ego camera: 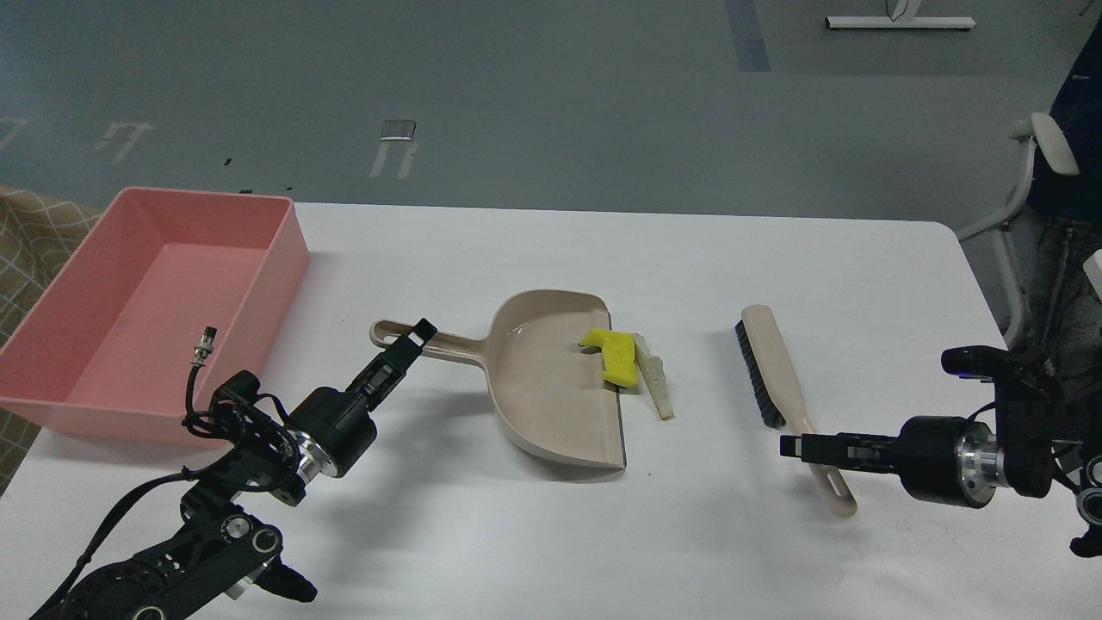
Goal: Sweep and dump garbage into bin
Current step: 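Lower the right gripper to the brush handle and grasp it, then sweep the brush with the right gripper across the dustpan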
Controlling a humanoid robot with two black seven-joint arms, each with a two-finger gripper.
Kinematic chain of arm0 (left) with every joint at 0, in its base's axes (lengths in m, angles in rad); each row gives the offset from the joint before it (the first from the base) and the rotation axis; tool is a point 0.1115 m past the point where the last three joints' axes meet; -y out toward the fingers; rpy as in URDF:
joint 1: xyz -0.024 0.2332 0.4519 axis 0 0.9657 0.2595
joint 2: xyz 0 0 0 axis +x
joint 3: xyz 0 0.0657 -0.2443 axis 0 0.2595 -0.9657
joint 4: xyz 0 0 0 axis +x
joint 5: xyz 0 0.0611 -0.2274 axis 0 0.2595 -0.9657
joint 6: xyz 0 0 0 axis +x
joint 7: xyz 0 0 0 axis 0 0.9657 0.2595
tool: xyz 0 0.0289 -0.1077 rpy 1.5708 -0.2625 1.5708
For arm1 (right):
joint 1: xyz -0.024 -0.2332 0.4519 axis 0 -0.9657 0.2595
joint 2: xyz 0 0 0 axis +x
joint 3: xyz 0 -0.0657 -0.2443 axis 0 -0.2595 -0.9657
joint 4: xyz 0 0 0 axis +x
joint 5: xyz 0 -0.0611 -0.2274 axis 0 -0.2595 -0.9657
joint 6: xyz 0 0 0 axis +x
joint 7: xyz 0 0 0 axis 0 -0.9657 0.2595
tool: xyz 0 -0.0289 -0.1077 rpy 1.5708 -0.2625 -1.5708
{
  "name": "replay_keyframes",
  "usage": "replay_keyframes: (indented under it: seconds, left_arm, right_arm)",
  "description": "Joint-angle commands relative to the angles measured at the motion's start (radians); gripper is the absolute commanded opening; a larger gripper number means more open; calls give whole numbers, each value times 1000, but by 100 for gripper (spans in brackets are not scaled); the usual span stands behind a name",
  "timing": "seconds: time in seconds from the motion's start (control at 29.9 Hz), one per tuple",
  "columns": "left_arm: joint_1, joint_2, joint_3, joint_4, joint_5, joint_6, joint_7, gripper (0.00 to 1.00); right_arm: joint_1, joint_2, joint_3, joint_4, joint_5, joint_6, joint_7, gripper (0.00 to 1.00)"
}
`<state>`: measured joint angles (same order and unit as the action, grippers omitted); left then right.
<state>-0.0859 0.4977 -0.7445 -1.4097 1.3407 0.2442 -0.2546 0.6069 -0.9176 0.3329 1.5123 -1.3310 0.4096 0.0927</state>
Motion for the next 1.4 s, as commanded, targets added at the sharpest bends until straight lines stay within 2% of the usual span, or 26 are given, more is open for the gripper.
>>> replay_keyframes:
  seconds: [0.0, 0.13, 0.23, 0.27, 0.33, 0.47, 0.9, 1.37]
  left_arm:
    - [0, 4, -1, 0, -2, 0, -2, 0]
    - [0, 1, 0, 0, 0, 0, 0, 0]
    - [0, 2, -1, 0, 0, 0, 0, 0]
    - [0, 4, -1, 0, 0, 0, 0, 0]
    - [0, 5, -1, 0, 0, 0, 0, 0]
    - [1, 2, 0, 0, 0, 0, 0, 0]
    - [0, 5, 1, -2, 2, 0, 0, 0]
    - [3, 15, 1, -2, 6, 0, 0, 0]
  right_arm:
    - [-1, -1, 0, 0, -10, 0, 1, 52]
    - [-1, -1, 0, 0, -10, 0, 1, 43]
    - [-1, -1, 2, 3, -10, 0, -1, 29]
    - [1, -1, 2, 3, -8, 0, -2, 19]
    - [2, -3, 2, 3, -8, 0, -13, 10]
    - [2, -6, 3, 5, -7, 0, -18, 0]
    - [2, -1, 3, 39, -5, 0, -28, 0]
    - [-1, 204, 0, 14, -5, 12, -48, 0]
